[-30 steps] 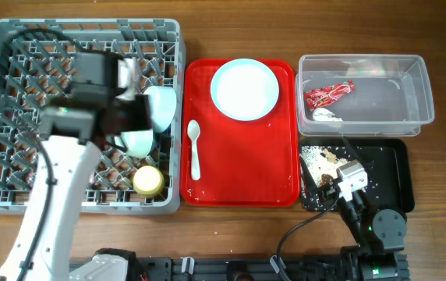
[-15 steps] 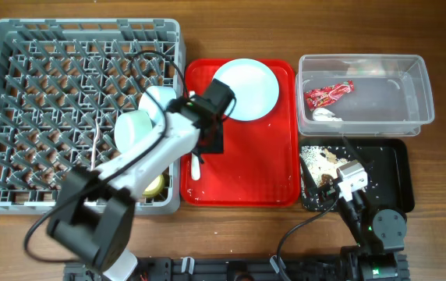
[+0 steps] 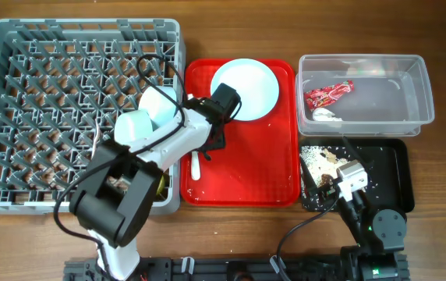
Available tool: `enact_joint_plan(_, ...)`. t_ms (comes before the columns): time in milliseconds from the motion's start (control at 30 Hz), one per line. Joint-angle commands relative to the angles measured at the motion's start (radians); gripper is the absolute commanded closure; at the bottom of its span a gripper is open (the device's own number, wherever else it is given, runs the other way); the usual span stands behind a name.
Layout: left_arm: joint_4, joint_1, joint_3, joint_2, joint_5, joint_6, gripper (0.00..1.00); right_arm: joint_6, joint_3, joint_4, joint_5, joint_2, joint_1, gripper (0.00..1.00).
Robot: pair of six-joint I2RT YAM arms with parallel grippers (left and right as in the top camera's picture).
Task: Sort waste into correct bins and load items into the dishwasher rack
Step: 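Carry the spoon into the rack and release it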
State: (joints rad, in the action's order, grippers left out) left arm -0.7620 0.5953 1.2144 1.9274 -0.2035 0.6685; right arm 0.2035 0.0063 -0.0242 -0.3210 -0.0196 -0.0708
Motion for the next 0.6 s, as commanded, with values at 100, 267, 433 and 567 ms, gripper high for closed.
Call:
enact_joint_plan(100,0.038,-0.001,-0.008,0.063,0.169,-0.062,0.47,0.006,-0.001,-0.005,-0.016,0.002,0.004,0.0)
enact_joint_plan(267,0.037,-0.002,-0.008,0.063,0.169,-0.063,0.63,0.006,-0.001,-0.005,-0.016,0.002,0.004,0.0)
enact_joint_plan(433,0.041,-0.002,-0.008,0.063,0.168,-0.149,0.87,0.007,-0.001,-0.005,-0.016,0.002,0.004,0.0)
enact_joint_plan(567,0.011,-0.016,-0.001,0.021,0.169,-0.192,0.92,0.006,-0.001,-0.005,-0.016,0.002,0.004,0.0)
